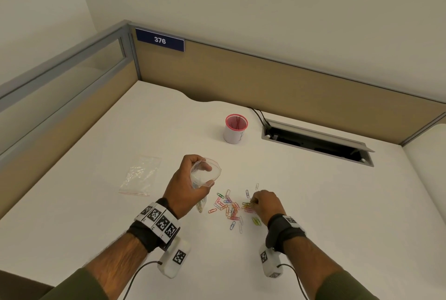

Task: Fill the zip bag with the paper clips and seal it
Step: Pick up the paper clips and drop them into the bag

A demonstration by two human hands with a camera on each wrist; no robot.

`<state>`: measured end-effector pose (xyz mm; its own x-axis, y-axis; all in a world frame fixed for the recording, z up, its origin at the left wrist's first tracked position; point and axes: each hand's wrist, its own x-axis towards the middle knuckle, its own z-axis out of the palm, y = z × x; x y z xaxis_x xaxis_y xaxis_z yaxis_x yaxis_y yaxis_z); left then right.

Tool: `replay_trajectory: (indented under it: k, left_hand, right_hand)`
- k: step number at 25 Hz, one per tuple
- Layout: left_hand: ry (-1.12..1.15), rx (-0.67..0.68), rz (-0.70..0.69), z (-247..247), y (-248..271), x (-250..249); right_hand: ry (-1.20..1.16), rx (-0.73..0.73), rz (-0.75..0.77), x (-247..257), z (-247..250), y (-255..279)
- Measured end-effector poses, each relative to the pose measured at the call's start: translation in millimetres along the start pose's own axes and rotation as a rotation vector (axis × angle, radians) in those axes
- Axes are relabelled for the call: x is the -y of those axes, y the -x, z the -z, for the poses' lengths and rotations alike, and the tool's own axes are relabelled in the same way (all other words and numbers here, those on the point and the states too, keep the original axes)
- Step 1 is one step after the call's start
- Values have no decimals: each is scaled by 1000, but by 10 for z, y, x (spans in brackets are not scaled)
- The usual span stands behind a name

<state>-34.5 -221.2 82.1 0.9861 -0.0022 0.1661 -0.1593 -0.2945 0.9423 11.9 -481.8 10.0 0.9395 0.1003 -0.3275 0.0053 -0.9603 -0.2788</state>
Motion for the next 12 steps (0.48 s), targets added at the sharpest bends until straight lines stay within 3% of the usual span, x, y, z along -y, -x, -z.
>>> replay_trajectory:
  k: [7, 12]
  left_hand:
    - [14, 18, 4, -144, -49, 1]
    - [14, 17, 23, -200, -85, -25]
  right_hand:
    - [-391, -98, -71, -60, 181, 96]
    - [-763, -183, 6, 232, 795, 363]
